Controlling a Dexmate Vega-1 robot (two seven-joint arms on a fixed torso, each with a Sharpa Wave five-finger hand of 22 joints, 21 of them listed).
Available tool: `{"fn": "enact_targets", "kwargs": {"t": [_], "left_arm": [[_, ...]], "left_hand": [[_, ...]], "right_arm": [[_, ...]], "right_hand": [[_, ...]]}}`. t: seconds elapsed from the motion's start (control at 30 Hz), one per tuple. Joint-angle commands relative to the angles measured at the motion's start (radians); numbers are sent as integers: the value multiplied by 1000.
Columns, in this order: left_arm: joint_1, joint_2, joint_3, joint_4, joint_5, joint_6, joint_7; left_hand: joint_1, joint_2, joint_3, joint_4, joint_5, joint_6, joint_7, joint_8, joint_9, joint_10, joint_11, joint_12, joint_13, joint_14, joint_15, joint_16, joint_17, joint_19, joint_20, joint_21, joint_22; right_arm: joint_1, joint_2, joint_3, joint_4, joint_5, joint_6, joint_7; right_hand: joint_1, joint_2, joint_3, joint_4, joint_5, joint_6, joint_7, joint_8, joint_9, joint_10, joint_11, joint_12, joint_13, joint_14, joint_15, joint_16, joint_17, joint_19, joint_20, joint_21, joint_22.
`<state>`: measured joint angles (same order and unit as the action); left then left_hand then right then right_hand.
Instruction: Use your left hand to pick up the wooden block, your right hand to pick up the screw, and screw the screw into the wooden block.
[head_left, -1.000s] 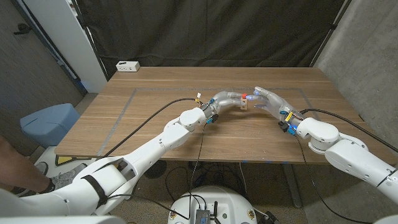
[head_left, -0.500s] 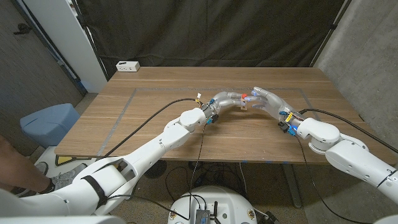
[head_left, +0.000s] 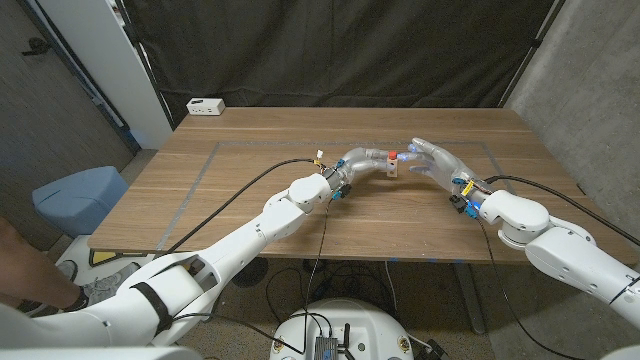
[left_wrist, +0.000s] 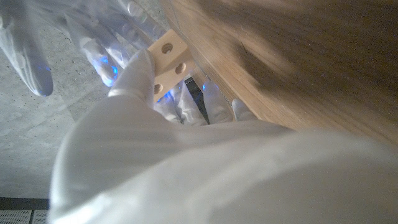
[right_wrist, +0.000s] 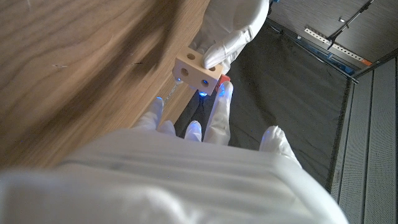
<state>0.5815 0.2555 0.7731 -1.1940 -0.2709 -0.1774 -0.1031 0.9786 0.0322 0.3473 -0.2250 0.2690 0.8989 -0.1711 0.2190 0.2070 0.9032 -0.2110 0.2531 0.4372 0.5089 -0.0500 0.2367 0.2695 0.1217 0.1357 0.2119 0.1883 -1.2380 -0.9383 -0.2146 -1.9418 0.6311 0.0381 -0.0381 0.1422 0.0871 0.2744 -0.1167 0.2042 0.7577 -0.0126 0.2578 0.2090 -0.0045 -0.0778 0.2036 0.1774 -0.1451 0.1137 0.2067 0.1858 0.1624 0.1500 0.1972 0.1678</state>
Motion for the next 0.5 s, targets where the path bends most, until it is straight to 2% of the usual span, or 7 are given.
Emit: {"fn": "enact_targets", "kwargs": {"t": [0.03,0.27,0.5], "left_arm": [[-7,-1,-1,6,-1,-5,-7],[-10,1,-1,6,3,-8,-7],[-12,2,-1,4,6,-10,-7]], "left_hand": [[-77,98,76,66,6,35,25,8,2,10,0,53,143,8,-48,3,2,7,4,9,2],[-77,98,76,67,6,36,25,8,2,11,0,53,143,9,-46,4,3,7,5,8,2],[-77,98,76,66,6,37,24,8,2,11,0,53,143,9,-47,4,3,7,4,8,2]], "right_arm": [[-15,18,18,-12,-13,-13,-57],[1,28,10,-3,-26,-16,-60],[15,35,1,6,-37,-13,-57]], "right_hand": [[7,-2,11,-3,11,-4,6,-7,5,17,12,0,3,41,33,14,2,52,14,16,1],[12,-5,12,-7,11,-23,8,-17,7,18,20,-4,3,50,37,12,1,70,27,16,1],[15,-12,10,-10,10,-79,-5,-42,8,-14,9,-18,4,34,37,-2,2,55,33,0,1]]}}
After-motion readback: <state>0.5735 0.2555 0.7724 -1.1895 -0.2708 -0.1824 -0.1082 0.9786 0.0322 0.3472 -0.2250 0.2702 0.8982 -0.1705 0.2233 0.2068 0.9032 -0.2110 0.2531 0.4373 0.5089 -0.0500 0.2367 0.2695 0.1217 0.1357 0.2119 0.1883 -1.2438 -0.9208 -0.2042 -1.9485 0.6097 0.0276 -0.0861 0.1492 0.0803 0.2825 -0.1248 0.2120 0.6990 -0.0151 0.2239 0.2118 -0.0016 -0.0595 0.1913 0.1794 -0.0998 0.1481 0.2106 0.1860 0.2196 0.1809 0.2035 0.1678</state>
